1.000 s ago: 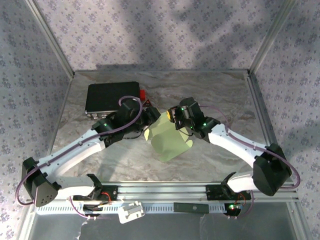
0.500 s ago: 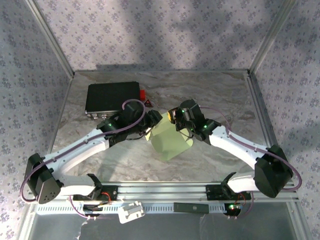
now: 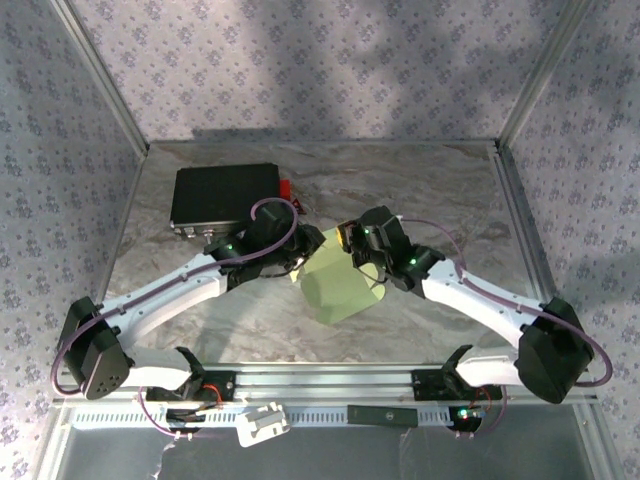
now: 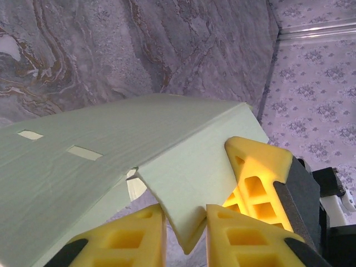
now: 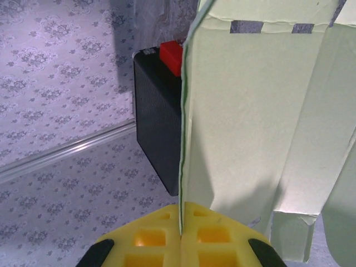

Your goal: Fold the paper box

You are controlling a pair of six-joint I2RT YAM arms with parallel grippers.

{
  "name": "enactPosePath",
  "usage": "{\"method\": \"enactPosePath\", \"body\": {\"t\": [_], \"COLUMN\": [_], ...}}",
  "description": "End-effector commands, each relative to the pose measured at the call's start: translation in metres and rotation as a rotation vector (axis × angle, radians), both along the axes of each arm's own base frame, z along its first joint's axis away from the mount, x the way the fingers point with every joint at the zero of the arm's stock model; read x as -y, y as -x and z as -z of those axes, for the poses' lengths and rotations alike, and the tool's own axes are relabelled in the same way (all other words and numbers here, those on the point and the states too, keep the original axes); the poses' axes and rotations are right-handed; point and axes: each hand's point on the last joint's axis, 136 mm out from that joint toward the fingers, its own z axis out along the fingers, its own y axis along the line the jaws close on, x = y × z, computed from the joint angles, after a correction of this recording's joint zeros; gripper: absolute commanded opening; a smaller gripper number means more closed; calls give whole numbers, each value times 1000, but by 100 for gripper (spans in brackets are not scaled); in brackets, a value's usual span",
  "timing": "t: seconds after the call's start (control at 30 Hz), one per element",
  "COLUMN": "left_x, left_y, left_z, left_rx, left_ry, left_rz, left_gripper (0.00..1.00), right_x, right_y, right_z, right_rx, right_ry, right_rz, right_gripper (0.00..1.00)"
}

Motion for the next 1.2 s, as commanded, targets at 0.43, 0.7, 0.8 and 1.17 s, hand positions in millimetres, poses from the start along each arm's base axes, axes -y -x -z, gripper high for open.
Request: {"method": "enactPosePath", "body": {"t": [0.43, 0.7, 0.8, 1.17], "left_x": [-84, -116, -111, -55], "left_y": [19, 6, -5, -32], "left_z": [-58, 34, 47, 52], "left_rx": [302, 221, 251, 302], "left_ry": [-115, -3, 102, 291], "left_rz": [-62, -107, -113, -9], "left_gripper": [58, 29, 26, 24], "right_x": [25, 47, 55, 66], "right_y": [4, 10, 14, 12], "right_z": [-13, -31, -39, -60], "right_rx": [-5, -74, -89, -115], "right_ry": [-37, -105, -141, -242], "right_rz": [47, 123, 161, 250], "right_gripper": [0, 0, 0, 0]}}
